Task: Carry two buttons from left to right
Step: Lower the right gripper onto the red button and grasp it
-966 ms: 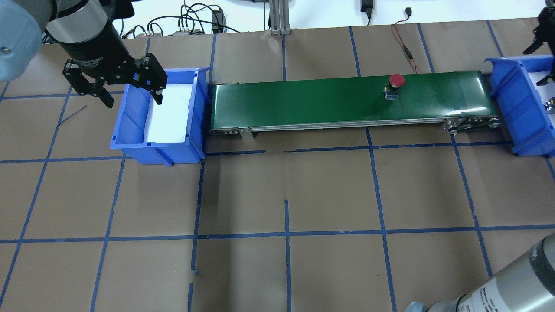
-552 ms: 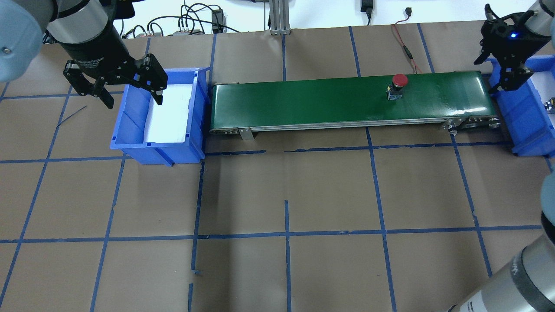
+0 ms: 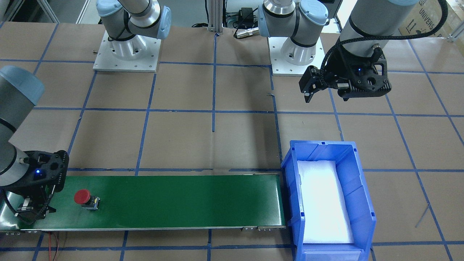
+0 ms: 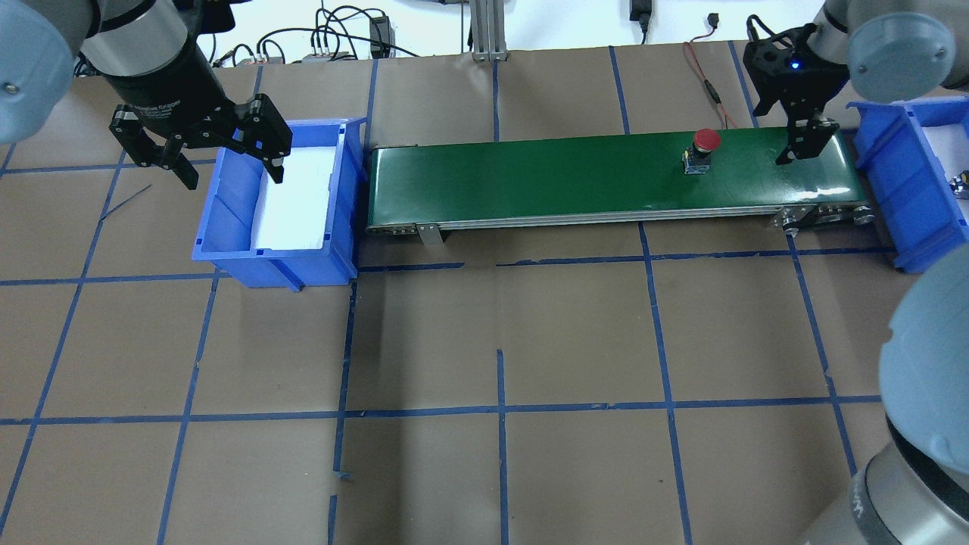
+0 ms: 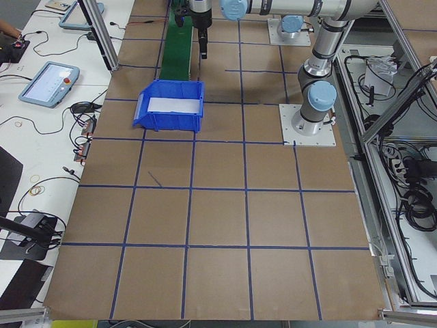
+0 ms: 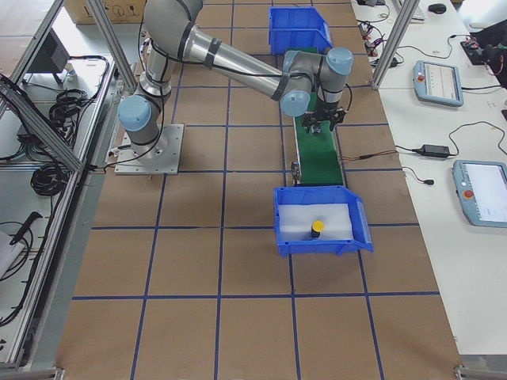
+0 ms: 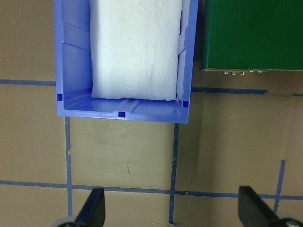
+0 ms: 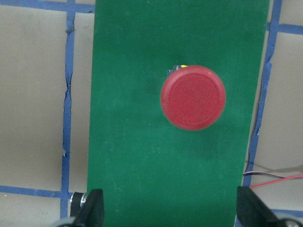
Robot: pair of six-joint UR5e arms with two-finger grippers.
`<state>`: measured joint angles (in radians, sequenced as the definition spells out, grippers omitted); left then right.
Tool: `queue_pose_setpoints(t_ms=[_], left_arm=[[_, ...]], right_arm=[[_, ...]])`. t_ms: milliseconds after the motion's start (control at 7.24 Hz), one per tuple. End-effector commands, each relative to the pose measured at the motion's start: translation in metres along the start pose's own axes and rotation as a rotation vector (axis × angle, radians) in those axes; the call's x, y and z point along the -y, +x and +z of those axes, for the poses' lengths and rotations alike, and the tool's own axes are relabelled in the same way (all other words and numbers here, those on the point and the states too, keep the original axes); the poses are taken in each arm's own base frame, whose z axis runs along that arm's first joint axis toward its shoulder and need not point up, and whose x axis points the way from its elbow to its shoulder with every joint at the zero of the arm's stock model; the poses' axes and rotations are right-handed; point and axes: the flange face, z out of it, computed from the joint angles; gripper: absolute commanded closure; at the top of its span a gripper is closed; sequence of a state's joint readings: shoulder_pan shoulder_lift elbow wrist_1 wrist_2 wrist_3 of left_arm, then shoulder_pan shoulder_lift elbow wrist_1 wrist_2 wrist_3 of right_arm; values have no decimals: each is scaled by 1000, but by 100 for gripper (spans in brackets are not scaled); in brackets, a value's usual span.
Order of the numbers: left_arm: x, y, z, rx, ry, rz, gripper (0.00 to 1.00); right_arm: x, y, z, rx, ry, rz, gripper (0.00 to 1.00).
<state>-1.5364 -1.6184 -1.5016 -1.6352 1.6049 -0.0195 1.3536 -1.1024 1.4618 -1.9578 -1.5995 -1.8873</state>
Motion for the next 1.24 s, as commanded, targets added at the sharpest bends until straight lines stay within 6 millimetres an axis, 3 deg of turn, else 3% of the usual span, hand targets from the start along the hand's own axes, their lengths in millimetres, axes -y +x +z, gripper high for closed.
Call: queue_pose_setpoints(t_ms=[0, 552, 1104], left_arm=[[0, -1, 0, 1, 0, 2, 0], [0, 0, 0, 1, 0, 3, 0], [0, 0, 0, 0, 0, 3, 0]], right_arm=[[7, 0, 7, -5, -30, 41, 0], [13, -5, 27, 17, 14, 96, 2], [13, -3, 28, 7, 8, 93, 6]])
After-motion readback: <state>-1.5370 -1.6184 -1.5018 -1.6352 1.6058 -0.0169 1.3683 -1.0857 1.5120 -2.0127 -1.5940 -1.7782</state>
